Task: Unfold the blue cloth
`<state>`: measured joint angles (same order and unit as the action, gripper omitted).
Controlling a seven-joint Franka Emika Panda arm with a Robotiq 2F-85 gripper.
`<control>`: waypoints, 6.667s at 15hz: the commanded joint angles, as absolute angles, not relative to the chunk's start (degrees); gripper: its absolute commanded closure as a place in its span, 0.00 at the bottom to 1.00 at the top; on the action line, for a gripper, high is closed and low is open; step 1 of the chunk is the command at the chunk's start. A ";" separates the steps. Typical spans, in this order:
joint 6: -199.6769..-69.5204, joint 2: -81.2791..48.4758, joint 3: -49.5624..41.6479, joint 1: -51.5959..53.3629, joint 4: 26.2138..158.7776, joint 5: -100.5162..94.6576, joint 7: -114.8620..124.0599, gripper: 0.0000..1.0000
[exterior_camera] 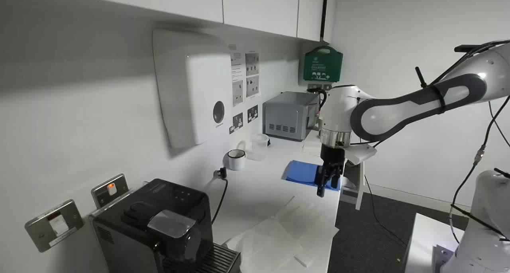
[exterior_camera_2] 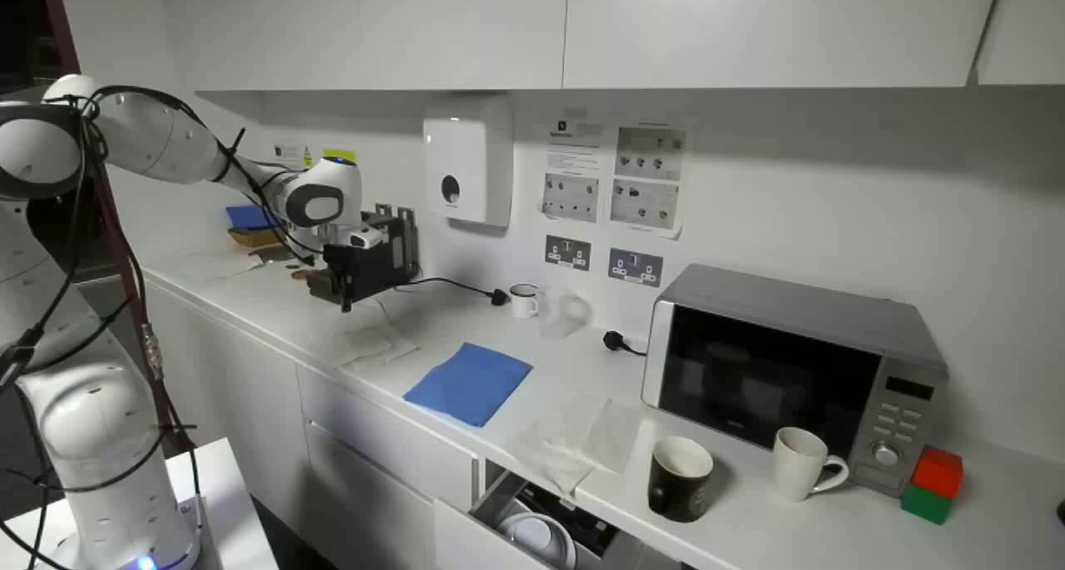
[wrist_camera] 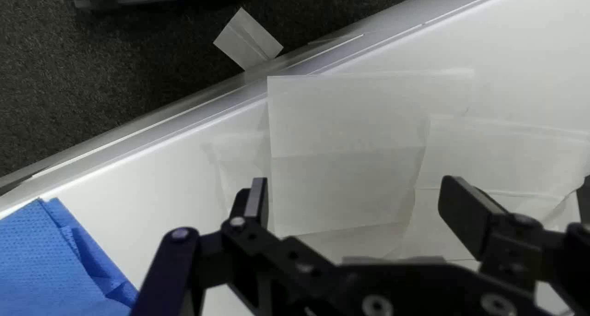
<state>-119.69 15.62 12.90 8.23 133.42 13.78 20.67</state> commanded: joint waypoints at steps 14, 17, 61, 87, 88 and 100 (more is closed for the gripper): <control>-120.07 14.91 13.66 6.73 132.76 -1.04 26.13 0.00; -119.16 14.20 13.67 5.81 132.22 -6.86 27.30 0.00; -90.23 -2.30 13.05 12.65 115.27 -37.80 35.20 0.00; -82.41 -22.19 10.71 17.41 104.29 -50.08 37.26 0.00; -82.77 -22.10 10.70 17.33 104.55 -50.15 36.75 0.00; -92.28 -20.96 9.62 16.16 108.19 -49.24 32.28 0.00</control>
